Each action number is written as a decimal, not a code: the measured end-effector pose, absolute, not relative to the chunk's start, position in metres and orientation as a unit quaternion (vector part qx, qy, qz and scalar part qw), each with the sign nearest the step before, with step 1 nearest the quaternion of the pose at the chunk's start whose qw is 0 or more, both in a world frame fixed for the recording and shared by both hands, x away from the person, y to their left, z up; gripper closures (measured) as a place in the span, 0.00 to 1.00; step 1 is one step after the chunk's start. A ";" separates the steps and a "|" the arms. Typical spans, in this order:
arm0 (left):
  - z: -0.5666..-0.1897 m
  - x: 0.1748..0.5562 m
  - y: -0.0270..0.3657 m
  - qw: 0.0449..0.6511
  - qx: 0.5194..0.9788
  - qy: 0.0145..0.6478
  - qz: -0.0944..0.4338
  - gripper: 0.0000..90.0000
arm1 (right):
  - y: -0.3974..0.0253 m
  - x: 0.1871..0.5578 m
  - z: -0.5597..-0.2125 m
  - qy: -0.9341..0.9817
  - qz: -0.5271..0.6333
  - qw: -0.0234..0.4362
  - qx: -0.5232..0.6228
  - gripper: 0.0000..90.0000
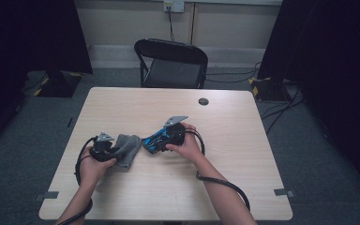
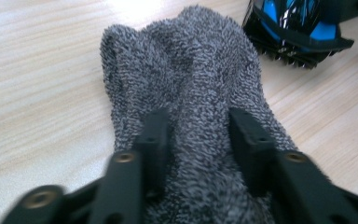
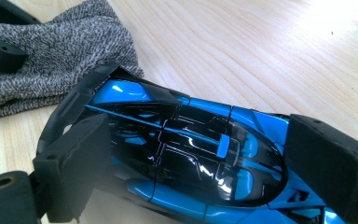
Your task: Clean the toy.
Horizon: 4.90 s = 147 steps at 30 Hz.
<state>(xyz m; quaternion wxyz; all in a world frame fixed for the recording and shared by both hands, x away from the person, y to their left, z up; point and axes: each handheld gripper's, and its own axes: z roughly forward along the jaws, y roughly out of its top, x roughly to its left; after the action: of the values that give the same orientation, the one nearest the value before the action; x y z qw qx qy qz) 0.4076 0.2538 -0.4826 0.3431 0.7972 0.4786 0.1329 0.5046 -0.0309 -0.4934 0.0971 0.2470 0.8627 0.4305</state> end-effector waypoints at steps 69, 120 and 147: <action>-0.474 0.517 0.176 0.351 0.853 0.363 0.129 0.89 | -0.033 0.504 -0.496 0.856 0.445 0.095 0.244 0.09; -0.433 0.484 0.238 0.385 0.827 0.384 0.142 0.89 | -0.031 0.504 -0.495 0.860 0.439 0.095 0.243 0.09; -0.476 0.539 0.151 0.349 0.862 0.338 0.143 0.85 | -0.032 0.504 -0.496 0.857 0.445 0.094 0.244 0.09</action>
<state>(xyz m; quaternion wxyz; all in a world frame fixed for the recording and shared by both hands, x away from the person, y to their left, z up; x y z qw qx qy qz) 0.5392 0.1508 -0.4761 0.3492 0.8622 0.3381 0.1426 0.5037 -0.0319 -0.4960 0.0941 0.2436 0.8568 0.4446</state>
